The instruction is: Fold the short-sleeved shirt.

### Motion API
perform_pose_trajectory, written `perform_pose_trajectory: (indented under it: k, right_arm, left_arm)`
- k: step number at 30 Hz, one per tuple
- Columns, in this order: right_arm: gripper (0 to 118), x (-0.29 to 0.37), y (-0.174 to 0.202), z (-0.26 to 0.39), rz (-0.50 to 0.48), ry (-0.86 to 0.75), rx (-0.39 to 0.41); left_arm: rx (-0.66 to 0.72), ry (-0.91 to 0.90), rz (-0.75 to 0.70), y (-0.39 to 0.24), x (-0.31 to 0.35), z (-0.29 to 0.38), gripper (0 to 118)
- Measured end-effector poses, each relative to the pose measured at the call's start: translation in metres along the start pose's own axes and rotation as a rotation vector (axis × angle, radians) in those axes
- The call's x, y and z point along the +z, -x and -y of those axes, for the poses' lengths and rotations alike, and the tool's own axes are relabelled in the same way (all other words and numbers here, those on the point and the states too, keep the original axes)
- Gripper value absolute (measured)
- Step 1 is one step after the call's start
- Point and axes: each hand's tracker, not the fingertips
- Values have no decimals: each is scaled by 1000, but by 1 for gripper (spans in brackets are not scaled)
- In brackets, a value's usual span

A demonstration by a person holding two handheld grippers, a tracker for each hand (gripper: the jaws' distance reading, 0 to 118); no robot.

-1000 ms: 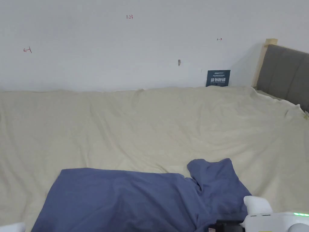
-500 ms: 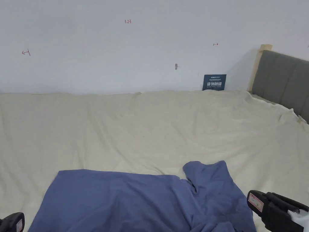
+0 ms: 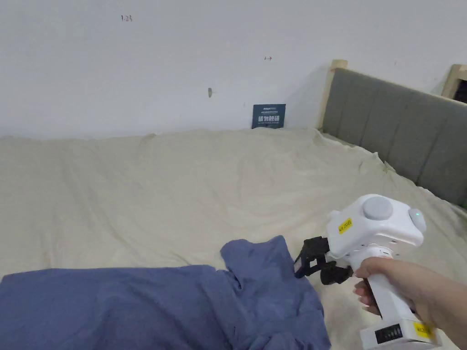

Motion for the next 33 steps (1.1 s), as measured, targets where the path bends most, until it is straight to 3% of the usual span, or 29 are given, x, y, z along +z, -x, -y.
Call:
perform_pose_trajectory:
  k: [1,3,8,12,13,15,18,21,27,33]
  right_arm:
    - [84,-12,-4,-2,34,35,-1]
    - [85,-23,-4,-8,74,-16,9]
    - [85,-51,-5,-9,58,50,2]
    - [84,-53,-1,-1,83,47,44]
    - [81,-53,-1,0,84,47,53]
    - [55,-47,2,4,106,37,111]
    - [0,-43,6,6,189,31,231]
    - [0,-32,-1,9,120,-4,173]
    - [0,-4,-3,11,85,-36,197]
    - [0,26,13,18,19,-85,222]
  left_arm:
    - [-2,-1,-9,4,0,0,0]
    - [5,-11,-25,-1,5,1,0]
    - [60,-14,-45,13,2,3,0]
    - [95,-18,-75,18,-2,9,0]
    - [103,-17,-75,19,-3,10,0]
    - [115,-5,-70,16,-7,11,0]
    - [119,10,-73,14,-11,14,0]
    - [120,18,-70,13,-14,16,0]
    - [110,38,-54,20,-27,1,0]
    - [103,256,-10,72,-120,-66,0]
